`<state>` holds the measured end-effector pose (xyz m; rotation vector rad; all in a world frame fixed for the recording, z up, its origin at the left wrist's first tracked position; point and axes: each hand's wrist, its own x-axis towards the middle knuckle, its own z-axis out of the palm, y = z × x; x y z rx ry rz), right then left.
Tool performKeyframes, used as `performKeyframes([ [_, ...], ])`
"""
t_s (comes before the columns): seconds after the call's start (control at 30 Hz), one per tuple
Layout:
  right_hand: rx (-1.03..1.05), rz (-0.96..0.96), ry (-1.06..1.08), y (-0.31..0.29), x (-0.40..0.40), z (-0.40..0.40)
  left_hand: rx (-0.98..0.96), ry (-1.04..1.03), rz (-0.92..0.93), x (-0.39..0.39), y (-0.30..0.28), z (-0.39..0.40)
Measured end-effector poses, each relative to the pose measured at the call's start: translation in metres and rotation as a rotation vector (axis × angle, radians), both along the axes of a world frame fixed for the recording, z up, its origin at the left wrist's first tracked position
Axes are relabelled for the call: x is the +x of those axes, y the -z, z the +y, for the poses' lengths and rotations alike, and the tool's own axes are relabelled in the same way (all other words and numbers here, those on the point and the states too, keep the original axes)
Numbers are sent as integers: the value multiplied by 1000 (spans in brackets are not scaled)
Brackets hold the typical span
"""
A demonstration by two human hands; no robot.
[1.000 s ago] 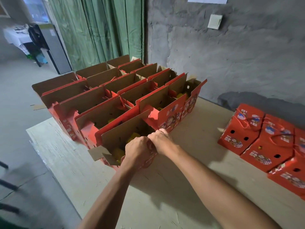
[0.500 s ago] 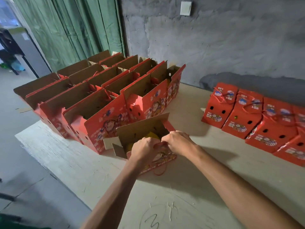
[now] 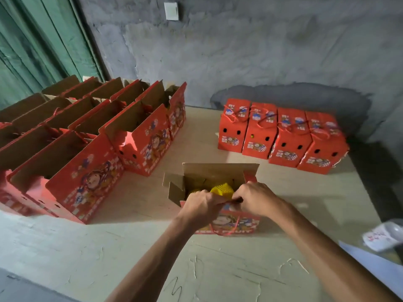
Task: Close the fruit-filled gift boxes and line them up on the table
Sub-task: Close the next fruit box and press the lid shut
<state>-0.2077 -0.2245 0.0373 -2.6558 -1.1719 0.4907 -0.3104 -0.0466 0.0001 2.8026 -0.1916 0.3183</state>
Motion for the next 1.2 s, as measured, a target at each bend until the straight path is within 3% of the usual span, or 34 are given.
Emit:
performKeyframes([
  [0.23, 24, 164, 191, 0, -8, -73, -50, 182, 32, 10, -1, -52],
  [0.4, 108, 139, 279, 8, -15, -88, -5, 152, 82, 9, -1, -63],
  [0.57, 251, 278, 344, 9, -23, -102, 22, 148, 59, -1, -4, -46],
  [0.7, 590, 389, 483, 14, -14, -130, -204, 119, -207, -14, -3, -15],
  [0.77, 690, 487, 613, 24, -2, -145, -415, -86, -275, -18, 6, -3],
  [0.87, 785, 646, 764, 35, 7, -158, -916, -561, -130, -20, 14, 7],
  [0.97, 857, 787, 836, 41, 6, -155, -1470, -646, 88, -12, 25, 16],
  [1.03, 876, 835, 847, 46, 5, -151, -1551, -546, 116, -10, 31, 17],
  [1.2, 833, 828, 851, 54, 17, -149, -1377, -334, 162, -7, 37, 12],
])
